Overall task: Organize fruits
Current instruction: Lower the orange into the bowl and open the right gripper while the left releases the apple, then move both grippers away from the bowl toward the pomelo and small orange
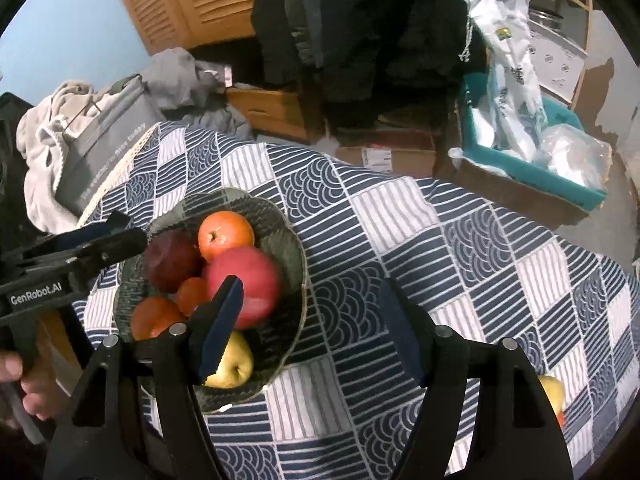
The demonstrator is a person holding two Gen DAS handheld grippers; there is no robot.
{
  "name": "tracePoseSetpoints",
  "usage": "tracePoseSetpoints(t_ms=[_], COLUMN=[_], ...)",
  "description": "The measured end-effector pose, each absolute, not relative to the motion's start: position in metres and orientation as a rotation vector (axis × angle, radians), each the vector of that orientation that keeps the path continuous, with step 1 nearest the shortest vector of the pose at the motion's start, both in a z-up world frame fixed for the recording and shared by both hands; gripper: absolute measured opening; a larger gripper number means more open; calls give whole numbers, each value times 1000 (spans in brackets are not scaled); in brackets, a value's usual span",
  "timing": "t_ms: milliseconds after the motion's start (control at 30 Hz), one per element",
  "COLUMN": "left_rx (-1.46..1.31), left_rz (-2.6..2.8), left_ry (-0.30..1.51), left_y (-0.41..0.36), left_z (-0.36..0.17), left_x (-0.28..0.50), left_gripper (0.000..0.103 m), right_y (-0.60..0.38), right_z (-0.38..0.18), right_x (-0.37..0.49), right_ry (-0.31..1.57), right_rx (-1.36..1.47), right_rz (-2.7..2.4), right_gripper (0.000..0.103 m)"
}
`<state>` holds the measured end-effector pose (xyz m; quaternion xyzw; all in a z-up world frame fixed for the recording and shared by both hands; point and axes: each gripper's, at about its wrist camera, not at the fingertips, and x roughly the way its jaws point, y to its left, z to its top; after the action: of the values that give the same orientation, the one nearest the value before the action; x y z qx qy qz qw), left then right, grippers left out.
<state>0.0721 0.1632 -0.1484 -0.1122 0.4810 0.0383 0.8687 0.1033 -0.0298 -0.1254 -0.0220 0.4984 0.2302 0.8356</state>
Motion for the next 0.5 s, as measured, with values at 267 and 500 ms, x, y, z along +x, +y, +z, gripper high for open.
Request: tracePoseSetpoints(t_ms=[267,500], left_rx=[-215,-171], left_rz=[38,-1], left_ry=[975,944], left_y=[143,118], left_z=[-132,-117], left_x=[69,61], left_gripper=[77,80], right_y=[-55,-82], right_z=[-102,-84], right_x=[91,82], right_ry=[996,955], right_rx=[-102,-137], right_rz=[406,330], right_gripper=[72,72])
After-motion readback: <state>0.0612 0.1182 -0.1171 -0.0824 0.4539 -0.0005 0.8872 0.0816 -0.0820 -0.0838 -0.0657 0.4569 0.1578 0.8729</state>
